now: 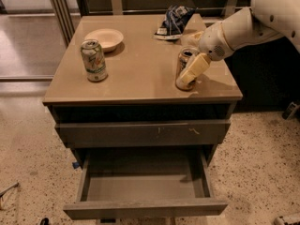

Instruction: Place orange can into middle drawer

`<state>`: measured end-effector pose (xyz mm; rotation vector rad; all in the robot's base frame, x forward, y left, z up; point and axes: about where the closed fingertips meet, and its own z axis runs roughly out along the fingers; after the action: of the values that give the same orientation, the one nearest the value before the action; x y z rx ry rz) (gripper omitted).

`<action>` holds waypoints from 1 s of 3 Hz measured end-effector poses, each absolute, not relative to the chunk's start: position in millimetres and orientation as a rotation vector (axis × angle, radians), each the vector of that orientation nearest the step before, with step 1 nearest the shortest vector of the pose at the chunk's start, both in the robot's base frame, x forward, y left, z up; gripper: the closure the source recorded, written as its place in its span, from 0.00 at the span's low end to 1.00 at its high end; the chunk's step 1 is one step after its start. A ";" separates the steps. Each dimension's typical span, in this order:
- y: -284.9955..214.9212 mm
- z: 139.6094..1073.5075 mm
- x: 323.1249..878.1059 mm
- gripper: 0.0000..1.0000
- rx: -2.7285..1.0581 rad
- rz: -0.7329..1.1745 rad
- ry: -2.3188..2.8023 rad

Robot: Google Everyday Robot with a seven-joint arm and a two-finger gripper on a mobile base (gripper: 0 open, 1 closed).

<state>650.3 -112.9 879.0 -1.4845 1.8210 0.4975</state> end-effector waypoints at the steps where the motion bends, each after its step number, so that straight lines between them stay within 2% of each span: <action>1: -112.9 879.0 650.3 0.26 -1.485 0.498 1.821; 3: -112.9 878.9 650.3 0.72 -1.485 0.498 1.821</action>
Offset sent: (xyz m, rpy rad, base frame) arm 0.0000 0.0000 0.0000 0.0000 0.0000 0.0000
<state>650.3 -112.9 878.9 -1.4846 1.8210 0.4976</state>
